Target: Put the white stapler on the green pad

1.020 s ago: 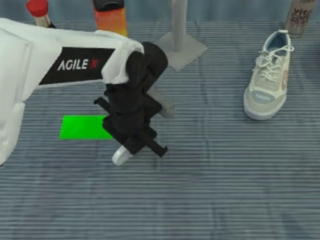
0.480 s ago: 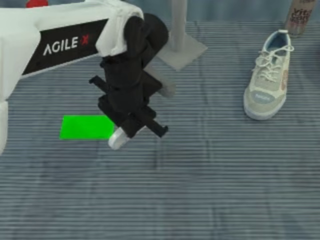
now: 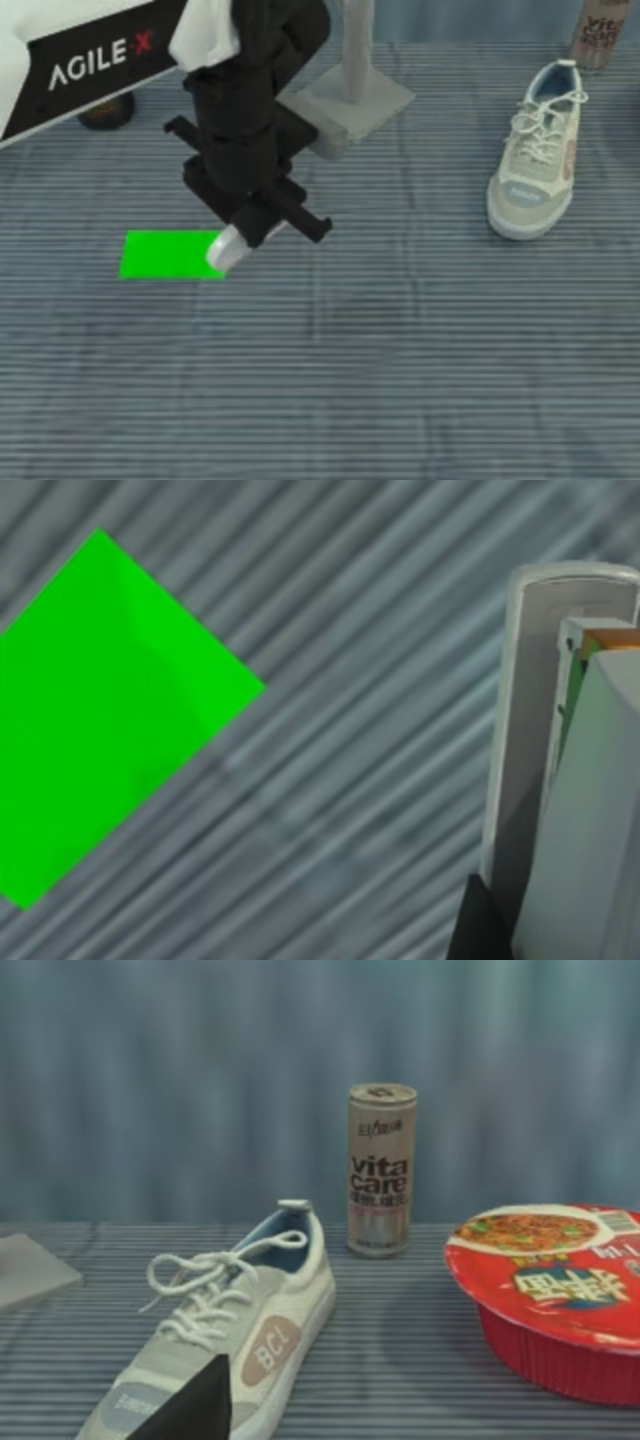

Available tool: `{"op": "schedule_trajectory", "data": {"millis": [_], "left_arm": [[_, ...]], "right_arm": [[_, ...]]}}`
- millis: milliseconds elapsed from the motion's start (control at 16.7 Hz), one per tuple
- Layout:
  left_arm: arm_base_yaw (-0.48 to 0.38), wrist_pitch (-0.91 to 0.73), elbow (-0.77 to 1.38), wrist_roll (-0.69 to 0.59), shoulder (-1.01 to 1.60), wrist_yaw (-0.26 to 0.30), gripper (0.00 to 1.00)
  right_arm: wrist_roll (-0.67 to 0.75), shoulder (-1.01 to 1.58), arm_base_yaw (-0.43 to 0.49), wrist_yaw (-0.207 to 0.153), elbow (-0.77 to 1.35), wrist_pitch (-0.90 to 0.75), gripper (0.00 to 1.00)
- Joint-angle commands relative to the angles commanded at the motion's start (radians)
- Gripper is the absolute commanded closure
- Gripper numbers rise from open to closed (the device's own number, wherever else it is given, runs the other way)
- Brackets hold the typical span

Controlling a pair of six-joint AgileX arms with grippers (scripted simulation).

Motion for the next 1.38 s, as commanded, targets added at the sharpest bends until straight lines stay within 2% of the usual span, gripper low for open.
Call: {"op": "schedule_trajectory", "data": {"millis": [180,360,900,1080,1200,1380], "left_arm": [[0.007,-0.004,0.010,0.035,0.006,0.000,1.00],[0.039,-0.015,0.037,0.162,0.021,0.001,1.00],[0.205,-0.063,0.108,0.811,0.070,0.002,1.00],[0.255,-0.065,0.123,0.983,0.068,0.003,1.00],[0.277,-0.063,0.129,1.046,0.063,0.005,1.00],[0.285,-0.061,0.131,1.068,0.060,0.005,1.00]], "right_arm": [[0.000,0.000,0.000,0.000,0.000,0.000,0.00],[0.000,0.000,0.000,0.000,0.000,0.000,0.00],[0.000,0.000,0.000,0.000,0.000,0.000,0.00],[0.000,0.000,0.000,0.000,0.000,0.000,0.00],[0.000,0.000,0.000,0.000,0.000,0.000,0.00],[0.000,0.000,0.000,0.000,0.000,0.000,0.00]]}}
